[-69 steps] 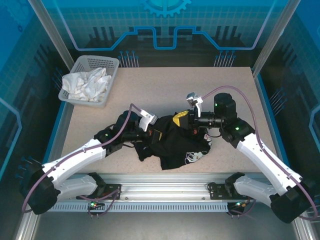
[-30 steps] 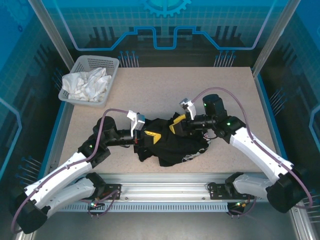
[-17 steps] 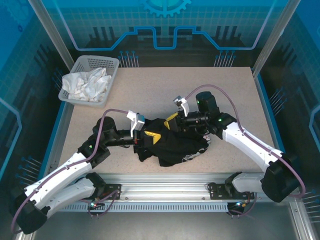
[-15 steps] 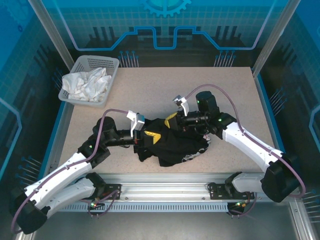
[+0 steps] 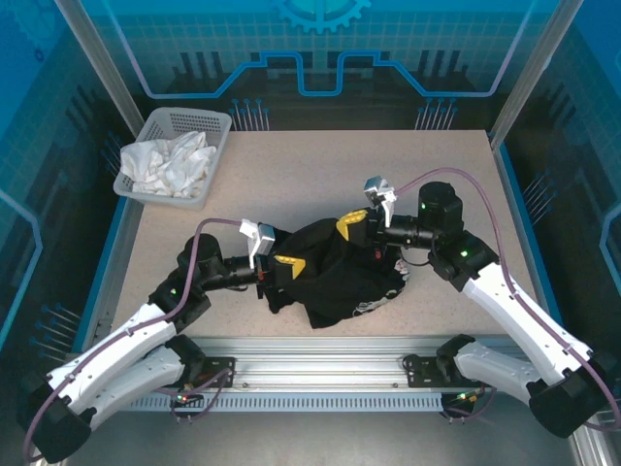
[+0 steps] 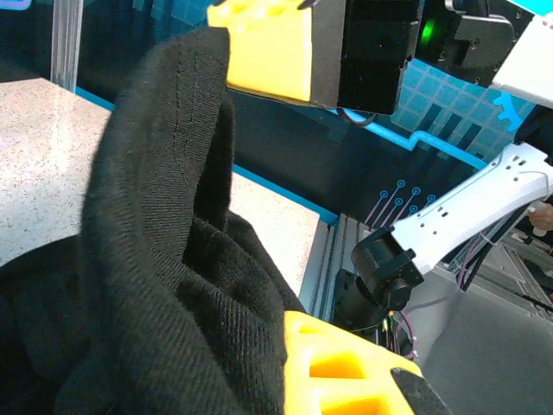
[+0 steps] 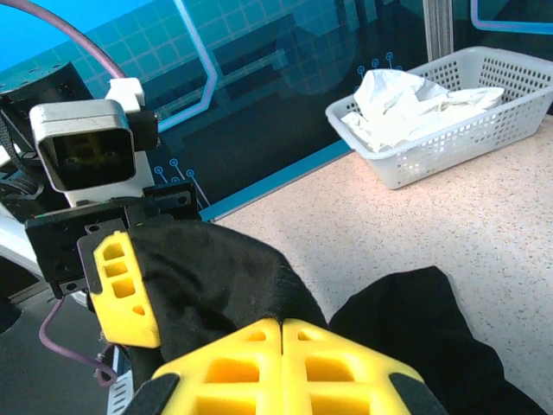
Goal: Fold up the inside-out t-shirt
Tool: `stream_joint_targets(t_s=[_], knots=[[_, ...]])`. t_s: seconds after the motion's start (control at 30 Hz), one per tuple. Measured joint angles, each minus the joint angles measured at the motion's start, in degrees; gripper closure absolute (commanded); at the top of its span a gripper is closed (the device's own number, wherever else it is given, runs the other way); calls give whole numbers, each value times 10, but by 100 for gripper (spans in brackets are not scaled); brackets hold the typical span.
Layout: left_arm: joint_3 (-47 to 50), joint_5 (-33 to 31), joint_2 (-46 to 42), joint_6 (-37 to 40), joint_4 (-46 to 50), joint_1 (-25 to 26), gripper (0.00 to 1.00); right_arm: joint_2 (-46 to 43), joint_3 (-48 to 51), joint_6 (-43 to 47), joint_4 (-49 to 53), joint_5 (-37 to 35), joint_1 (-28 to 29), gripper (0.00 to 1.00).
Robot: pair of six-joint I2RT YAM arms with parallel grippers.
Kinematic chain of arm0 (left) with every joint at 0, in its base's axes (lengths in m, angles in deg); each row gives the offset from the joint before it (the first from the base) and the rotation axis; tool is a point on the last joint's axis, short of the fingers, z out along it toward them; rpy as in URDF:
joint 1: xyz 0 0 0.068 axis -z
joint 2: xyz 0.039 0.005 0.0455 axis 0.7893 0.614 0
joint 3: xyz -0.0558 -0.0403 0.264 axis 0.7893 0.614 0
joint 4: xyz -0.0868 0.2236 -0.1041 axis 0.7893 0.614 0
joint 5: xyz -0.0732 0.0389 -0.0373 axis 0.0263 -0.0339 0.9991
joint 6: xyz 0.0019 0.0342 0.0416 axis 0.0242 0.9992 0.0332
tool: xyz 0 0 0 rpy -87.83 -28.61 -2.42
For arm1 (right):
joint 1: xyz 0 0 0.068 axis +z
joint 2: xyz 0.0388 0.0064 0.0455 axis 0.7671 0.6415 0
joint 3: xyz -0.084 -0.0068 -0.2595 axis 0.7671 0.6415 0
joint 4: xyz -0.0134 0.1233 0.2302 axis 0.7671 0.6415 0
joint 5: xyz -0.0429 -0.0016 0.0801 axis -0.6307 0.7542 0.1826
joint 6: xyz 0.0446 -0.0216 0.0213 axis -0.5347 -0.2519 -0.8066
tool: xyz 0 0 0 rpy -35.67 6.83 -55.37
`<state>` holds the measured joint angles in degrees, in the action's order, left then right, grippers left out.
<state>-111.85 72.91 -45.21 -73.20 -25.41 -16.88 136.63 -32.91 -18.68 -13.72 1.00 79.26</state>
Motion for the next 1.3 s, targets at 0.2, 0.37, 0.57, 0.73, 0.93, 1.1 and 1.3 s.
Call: stream_joint_targets(t_s=[0.2,0.37,0.57,0.73,0.93,1.1,1.3], knots=[[0,-31,1,3,2,-1,80,-6,25,-2,-1,-17,0,100],[0,-89,23,6,27,-1,74,1,27,-24,-27,-27,5,100],[0,-201,42,16,92,-2,51,21,39,-64,-57,-41,12,100],[-6,-271,45,14,147,-2,31,45,42,-93,-64,-55,17,100],[-42,-342,45,-2,215,-2,19,61,42,-110,-70,-61,19,100],[-52,-324,56,-2,227,-1,15,66,42,-112,-72,-61,20,100],[-91,-329,123,6,248,39,20,66,34,-96,-50,-72,20,100]])
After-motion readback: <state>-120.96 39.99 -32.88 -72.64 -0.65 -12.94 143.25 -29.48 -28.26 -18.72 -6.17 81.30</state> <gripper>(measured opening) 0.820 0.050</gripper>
